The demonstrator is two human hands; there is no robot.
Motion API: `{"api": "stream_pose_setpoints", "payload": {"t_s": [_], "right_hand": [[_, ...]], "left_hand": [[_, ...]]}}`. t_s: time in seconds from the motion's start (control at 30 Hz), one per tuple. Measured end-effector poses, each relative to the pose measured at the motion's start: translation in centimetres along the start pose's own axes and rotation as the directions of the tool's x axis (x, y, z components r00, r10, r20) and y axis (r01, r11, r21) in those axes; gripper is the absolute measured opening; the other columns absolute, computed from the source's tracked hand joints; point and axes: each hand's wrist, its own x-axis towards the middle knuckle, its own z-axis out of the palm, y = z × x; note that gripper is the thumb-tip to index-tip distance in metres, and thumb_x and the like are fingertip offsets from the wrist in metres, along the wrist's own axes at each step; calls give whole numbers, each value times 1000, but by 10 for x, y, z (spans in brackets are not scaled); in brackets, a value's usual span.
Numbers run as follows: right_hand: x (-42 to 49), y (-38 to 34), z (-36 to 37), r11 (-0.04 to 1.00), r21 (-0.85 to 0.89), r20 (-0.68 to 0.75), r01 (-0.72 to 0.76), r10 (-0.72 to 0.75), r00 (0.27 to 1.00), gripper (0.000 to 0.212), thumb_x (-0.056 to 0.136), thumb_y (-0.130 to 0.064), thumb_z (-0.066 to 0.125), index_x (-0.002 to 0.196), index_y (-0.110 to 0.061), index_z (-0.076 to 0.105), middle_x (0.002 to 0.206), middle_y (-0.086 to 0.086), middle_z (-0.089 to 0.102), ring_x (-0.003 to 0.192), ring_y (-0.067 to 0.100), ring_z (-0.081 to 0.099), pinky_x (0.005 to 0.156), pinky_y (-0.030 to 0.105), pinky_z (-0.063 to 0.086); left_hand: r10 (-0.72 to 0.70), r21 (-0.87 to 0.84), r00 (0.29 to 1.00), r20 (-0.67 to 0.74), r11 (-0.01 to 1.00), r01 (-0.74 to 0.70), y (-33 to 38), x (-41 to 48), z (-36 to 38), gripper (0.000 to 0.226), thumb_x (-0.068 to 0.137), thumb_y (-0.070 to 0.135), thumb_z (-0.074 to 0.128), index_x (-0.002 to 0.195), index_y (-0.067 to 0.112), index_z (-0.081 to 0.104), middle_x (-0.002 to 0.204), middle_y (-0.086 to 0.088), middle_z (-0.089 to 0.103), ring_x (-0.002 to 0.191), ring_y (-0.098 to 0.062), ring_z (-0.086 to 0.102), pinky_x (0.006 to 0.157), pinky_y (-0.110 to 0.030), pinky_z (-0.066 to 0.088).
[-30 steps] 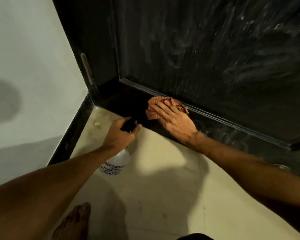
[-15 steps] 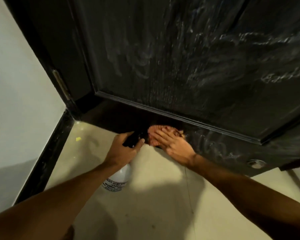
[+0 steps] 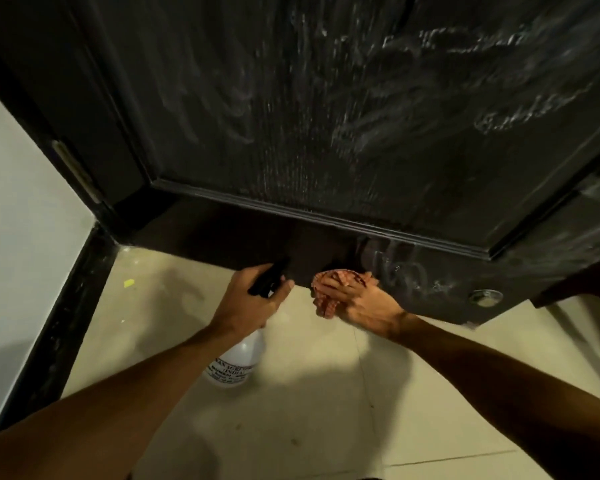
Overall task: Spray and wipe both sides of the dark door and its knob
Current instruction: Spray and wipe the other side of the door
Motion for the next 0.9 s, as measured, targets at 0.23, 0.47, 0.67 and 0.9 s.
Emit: {"api": "stream_pose_setpoints", "payload": {"t_s": [0.23, 0.47, 0.67, 0.9], "right_hand": [[-9, 42, -28, 962, 62, -263, -267, 273, 925, 39, 108, -11, 36, 142, -2, 54, 159, 16, 42, 148, 35, 38, 127, 47, 15], [-57, 2, 15, 994, 63, 105, -93, 86, 991, 47, 90, -26, 74, 136, -23, 66, 157, 8, 47, 145, 32, 43, 120, 48, 26], [21, -1, 0, 998, -50, -20, -37, 36, 999, 30, 103, -27, 52, 122, -17, 73, 150, 11, 54, 125, 35, 52, 88, 45, 37], [122, -41, 1, 999, 20, 167, 51, -54, 984, 48, 101, -24, 53, 149, -25, 49, 164, 5, 34, 155, 30, 21, 117, 41, 29]], "left_hand": [[46, 3, 998, 33, 999, -46, -1, 5, 21, 16, 95, 16, 76, 87, 5, 69, 71, -21, 66, 47, -17, 58, 38, -28, 47], [47, 4, 997, 58, 999, -47, 9, 6, 35, 15, 97, 20, 75, 88, 9, 69, 76, -24, 68, 44, -15, 56, 38, -25, 44], [-69, -26, 994, -89, 997, 67, -16, -12, 18, 9, 97, 13, 73, 90, 10, 70, 76, -28, 67, 40, -15, 51, 38, -25, 43], [-71, 24, 989, -130, 997, 75, -45, -12, 0, 7, 95, 17, 76, 101, 13, 74, 79, 2, 74, 68, 0, 69, 65, -17, 52]]}}
